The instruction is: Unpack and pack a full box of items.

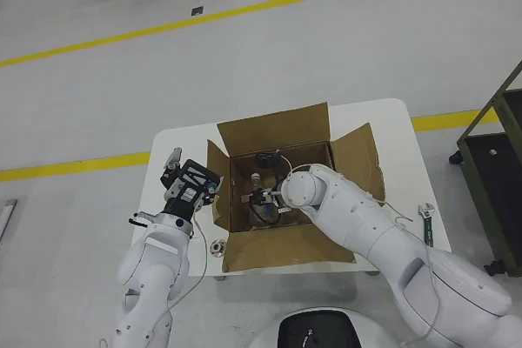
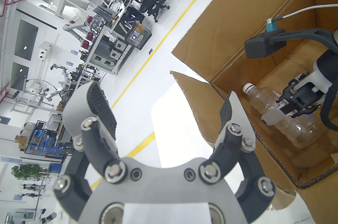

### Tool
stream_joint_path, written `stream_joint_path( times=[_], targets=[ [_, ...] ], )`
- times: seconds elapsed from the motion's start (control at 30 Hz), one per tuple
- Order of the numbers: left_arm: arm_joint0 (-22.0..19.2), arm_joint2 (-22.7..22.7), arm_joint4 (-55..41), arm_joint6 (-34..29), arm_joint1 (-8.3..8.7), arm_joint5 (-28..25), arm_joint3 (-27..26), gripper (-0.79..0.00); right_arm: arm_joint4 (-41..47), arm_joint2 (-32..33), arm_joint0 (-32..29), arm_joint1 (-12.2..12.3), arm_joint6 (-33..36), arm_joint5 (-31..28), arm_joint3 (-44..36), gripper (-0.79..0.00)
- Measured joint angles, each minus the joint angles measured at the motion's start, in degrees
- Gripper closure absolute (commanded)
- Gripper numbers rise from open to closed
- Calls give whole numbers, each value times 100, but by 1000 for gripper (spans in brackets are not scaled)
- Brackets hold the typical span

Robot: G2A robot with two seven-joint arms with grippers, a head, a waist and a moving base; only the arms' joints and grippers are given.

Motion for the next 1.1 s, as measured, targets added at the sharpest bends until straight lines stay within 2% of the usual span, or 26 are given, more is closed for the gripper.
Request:
stream_joint_path(
  times=[0.17,0.3,0.33,0.4,0.5,0.53,0.7,0.8,0.97,1.1],
  targets=[
    [0,0,0,0,0,0,0,-785,-6,106,-4,7,-68,-151,-95,-785],
    [0,0,0,0,0,0,0,-785,-116,307,-79,130,-221,-236,-455,-785],
    [0,0,0,0,0,0,0,-785,-181,363,-116,177,-262,-235,-589,-690],
    [0,0,0,0,0,0,0,-785,-388,530,-236,317,-357,-185,-992,-382],
    [0,0,0,0,0,0,0,-785,-827,903,-545,601,-440,41,-1838,-80],
    [0,0,0,0,0,0,0,-785,-983,1054,-689,703,-434,150,-2164,-9],
    [0,0,0,0,0,0,0,-785,-1919,2130,-1913,1276,97,843,-4453,0],
    [0,0,0,0,0,0,0,-785,-2352,2693,-2641,1492,440,1068,-5635,0],
    [0,0,0,0,0,0,0,-785,-2887,3290,-3417,1672,572,1252,-6869,0],
    [0,0,0,0,0,0,0,-785,-3781,3656,-3872,1803,749,1491,-7688,0]
  ],
)
